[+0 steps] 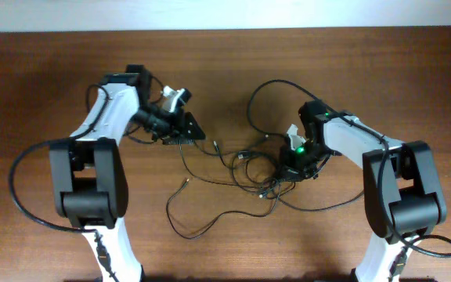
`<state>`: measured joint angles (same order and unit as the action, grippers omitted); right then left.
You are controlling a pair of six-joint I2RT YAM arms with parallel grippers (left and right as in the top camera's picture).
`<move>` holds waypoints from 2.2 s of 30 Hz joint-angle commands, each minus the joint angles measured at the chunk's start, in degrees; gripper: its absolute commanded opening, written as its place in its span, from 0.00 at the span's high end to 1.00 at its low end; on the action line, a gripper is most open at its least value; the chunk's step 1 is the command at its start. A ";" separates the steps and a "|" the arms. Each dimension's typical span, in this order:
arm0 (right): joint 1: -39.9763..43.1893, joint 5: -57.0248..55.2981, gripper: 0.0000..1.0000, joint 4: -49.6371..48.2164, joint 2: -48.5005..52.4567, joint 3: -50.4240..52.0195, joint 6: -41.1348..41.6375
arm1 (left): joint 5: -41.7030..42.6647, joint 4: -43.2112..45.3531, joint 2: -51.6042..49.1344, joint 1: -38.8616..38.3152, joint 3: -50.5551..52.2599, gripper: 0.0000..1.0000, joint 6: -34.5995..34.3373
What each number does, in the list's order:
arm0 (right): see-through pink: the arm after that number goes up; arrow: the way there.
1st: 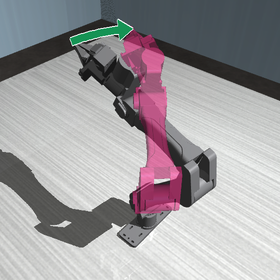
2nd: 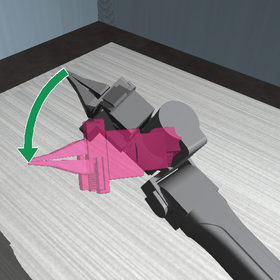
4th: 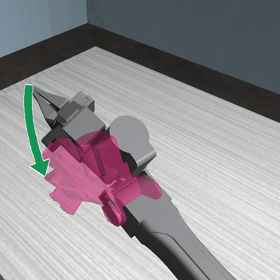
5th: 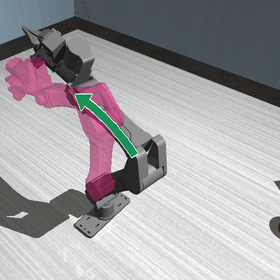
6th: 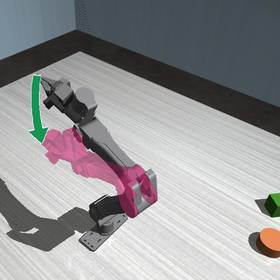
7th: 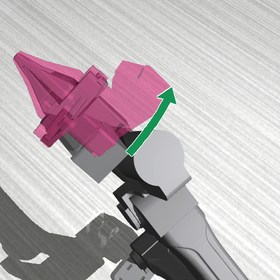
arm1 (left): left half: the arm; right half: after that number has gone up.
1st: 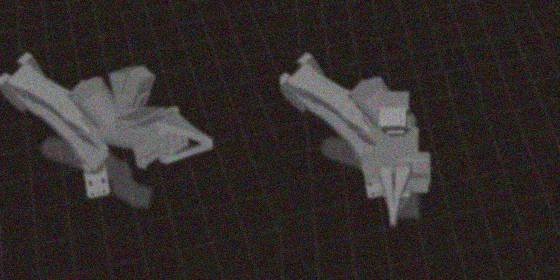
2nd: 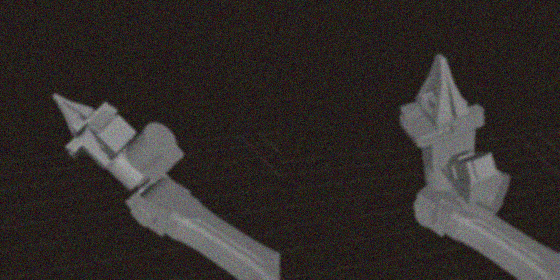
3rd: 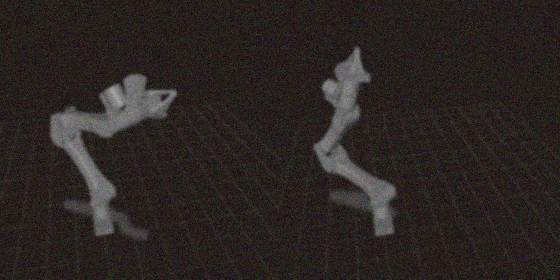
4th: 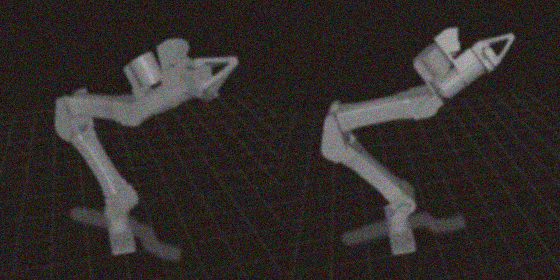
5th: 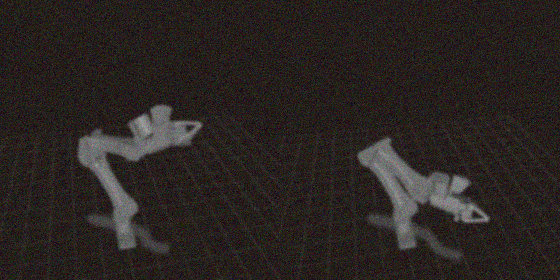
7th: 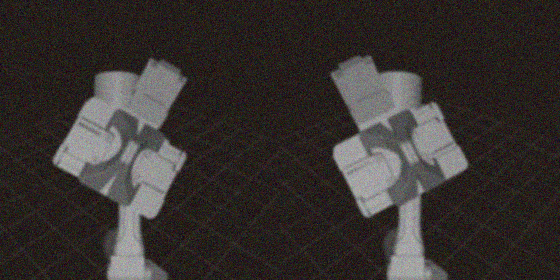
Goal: Untangle cables
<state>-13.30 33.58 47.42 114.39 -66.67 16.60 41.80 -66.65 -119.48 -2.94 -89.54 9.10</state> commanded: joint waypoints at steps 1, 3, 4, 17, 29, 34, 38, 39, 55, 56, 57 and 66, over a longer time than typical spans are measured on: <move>-1.60 -5.07 0.90 -2.67 3.41 1.90 3.87 | -16.00 1.01 1.16 -6.82 2.05 0.48 -7.02; -1.70 -5.07 0.90 -2.62 3.41 1.92 3.80 | -16.20 4.33 1.16 -10.75 4.52 0.47 -9.90; -1.68 -5.09 0.89 -2.19 3.41 1.92 3.69 | -16.20 8.07 1.16 -13.40 6.75 0.43 -12.96; -1.68 -5.79 0.75 -1.60 3.41 2.43 3.34 | -43.25 17.16 1.11 -31.32 11.19 0.75 -34.47; -1.68 -11.61 0.40 0.55 3.41 3.52 3.87 | -58.62 19.26 1.09 -17.90 23.71 0.81 -36.89; -1.68 -16.63 0.35 2.56 3.41 3.52 3.85 | -50.38 19.28 1.09 -6.86 23.74 0.80 -36.89; -1.62 -32.50 0.25 5.86 3.41 3.52 3.89 | -47.12 19.28 1.09 -1.92 23.85 0.79 -36.89; -1.57 -35.54 0.23 6.69 3.41 3.52 3.89 | -46.99 19.28 1.09 -1.46 23.85 0.79 -36.89; 3.13 -34.71 0.05 22.67 2.91 -11.08 0.04 | -41.03 -0.24 16.92 -1.40 -3.41 0.02 -31.28; 3.15 -33.00 0.05 26.18 2.86 -14.47 -2.45 | -39.74 -0.35 18.56 -1.40 -3.93 0.01 -31.28; 3.15 -31.52 0.04 28.92 2.86 -17.11 -4.31 | -38.99 -0.52 19.50 -1.40 -3.93 0.01 -31.30; 3.30 -37.20 0.03 25.59 3.10 -14.51 -0.92 | -37.73 -2.45 19.69 -2.64 3.58 0.01 -28.50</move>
<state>-10.39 0.84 74.46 117.38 -83.96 13.61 3.29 -68.97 -99.24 -5.32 -88.75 -20.64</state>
